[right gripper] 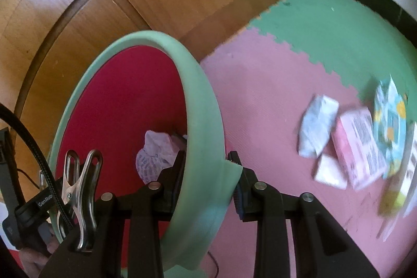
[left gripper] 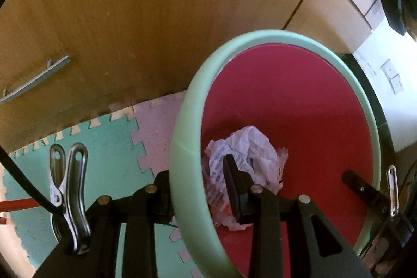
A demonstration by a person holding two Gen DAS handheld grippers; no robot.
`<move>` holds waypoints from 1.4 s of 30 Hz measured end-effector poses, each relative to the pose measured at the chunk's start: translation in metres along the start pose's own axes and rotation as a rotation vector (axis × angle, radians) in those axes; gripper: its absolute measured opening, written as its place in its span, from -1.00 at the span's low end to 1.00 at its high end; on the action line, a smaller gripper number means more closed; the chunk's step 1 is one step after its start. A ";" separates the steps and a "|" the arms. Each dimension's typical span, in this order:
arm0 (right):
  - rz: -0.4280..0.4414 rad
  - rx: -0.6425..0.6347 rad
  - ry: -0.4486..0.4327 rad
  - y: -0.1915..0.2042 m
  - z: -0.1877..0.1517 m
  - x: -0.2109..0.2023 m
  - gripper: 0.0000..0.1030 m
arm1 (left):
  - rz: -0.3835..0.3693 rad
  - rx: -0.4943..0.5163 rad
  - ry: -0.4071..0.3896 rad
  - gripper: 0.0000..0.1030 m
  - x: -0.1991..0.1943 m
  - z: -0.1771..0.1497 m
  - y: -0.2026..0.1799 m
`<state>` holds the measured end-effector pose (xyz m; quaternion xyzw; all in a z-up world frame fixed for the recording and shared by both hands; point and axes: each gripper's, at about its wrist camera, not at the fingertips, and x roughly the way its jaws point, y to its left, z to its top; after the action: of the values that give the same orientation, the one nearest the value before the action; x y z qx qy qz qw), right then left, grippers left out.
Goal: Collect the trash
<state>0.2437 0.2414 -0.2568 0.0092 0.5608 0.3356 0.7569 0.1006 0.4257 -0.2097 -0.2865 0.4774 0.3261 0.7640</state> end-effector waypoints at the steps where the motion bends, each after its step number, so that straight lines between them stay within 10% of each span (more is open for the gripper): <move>1: -0.007 -0.012 0.002 0.001 0.004 0.003 -0.38 | 0.004 -0.001 0.002 -0.37 0.002 0.001 0.000; 23: -0.008 -0.054 -0.168 0.006 -0.001 -0.049 0.11 | -0.002 0.072 -0.099 -0.02 -0.060 -0.009 0.006; 42: 0.006 0.031 -0.235 -0.081 -0.049 -0.144 0.11 | -0.132 0.352 -0.157 -0.02 -0.145 -0.095 -0.137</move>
<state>0.2213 0.0859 -0.1851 0.0619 0.4735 0.3255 0.8161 0.1069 0.2368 -0.0951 -0.1529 0.4460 0.2082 0.8569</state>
